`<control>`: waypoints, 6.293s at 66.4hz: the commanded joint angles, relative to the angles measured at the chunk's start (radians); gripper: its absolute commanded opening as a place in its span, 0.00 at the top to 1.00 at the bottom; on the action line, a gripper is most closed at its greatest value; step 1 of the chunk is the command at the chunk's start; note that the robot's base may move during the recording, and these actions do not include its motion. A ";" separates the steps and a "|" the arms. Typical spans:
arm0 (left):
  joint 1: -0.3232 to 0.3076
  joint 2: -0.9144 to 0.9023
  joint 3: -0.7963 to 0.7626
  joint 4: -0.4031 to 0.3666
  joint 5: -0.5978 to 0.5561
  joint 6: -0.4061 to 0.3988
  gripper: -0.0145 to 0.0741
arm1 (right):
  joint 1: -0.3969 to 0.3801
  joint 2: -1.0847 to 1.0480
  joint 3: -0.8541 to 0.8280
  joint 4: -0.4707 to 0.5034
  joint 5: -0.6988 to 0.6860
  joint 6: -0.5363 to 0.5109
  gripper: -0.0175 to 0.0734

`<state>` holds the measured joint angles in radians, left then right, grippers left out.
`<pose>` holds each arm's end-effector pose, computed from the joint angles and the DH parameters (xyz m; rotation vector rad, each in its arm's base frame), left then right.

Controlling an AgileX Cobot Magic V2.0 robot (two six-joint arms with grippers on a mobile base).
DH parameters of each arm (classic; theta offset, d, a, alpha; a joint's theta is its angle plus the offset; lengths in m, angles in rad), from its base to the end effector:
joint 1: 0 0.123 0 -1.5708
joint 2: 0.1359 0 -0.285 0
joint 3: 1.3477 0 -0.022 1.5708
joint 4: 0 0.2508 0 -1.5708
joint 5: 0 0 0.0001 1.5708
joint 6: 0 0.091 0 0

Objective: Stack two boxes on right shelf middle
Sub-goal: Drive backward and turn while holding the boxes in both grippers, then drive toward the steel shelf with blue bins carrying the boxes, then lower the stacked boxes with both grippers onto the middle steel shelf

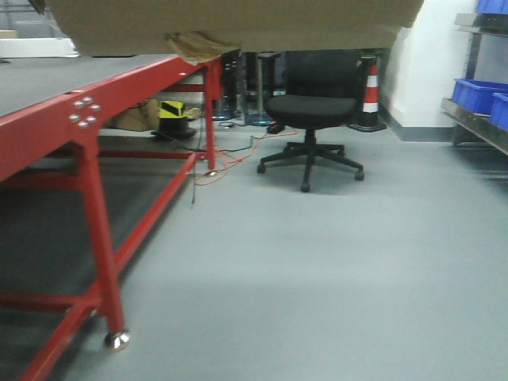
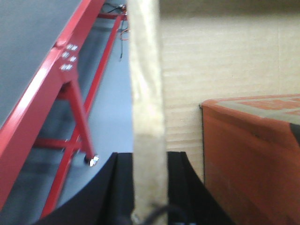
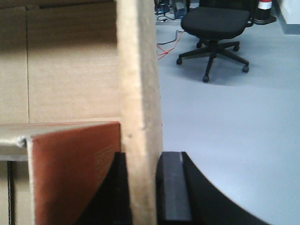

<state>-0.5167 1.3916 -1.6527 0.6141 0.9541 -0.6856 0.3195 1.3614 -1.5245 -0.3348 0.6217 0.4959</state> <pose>0.2698 -0.1041 0.4749 -0.0737 2.0132 -0.0075 0.2909 0.0779 0.4604 0.0349 1.9126 0.1803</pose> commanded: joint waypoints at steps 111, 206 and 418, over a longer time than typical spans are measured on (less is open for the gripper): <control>0.007 -0.014 -0.011 0.035 -0.004 -0.005 0.96 | -0.011 -0.016 -0.011 -0.032 -0.084 0.007 0.99; 0.007 -0.014 -0.011 0.053 -0.004 -0.005 0.96 | -0.011 -0.016 -0.011 -0.032 -0.085 0.007 0.99; 0.134 0.107 -0.061 -0.244 -0.029 0.186 0.95 | 0.112 0.196 -0.198 -0.085 0.356 0.105 0.97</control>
<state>-0.3843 1.4976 -1.6957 0.3668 0.9675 -0.5016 0.4332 1.5492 -1.7123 -0.3926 1.0039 0.5983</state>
